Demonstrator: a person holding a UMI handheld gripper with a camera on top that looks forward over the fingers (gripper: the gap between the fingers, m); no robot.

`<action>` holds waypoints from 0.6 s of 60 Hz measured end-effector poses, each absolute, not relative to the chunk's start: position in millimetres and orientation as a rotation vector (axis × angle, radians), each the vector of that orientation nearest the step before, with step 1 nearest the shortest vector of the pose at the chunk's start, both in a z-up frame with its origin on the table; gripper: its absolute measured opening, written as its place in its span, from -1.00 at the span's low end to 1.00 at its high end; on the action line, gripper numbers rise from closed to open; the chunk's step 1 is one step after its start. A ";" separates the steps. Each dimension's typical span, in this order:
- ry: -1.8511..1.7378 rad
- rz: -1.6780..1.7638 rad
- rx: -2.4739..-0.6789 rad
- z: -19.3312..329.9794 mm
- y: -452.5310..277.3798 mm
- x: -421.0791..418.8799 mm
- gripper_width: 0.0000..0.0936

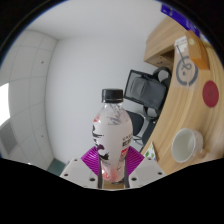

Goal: Pour water

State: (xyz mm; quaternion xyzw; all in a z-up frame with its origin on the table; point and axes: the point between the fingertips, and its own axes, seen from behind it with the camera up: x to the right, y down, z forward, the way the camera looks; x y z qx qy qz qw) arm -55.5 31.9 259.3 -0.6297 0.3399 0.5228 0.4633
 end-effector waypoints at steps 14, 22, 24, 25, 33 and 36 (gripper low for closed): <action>0.370 0.445 -1.694 269.8 32.4 76.8 -0.36; 0.226 0.125 -1.761 223.2 36.7 134.3 -0.37; 0.195 0.071 -1.782 207.2 40.1 144.1 -0.37; 0.181 0.043 -1.795 198.4 41.5 148.8 -0.37; 0.122 -0.089 -1.878 134.0 44.5 175.7 -0.37; 0.135 -0.078 -1.902 115.8 46.0 181.8 -0.37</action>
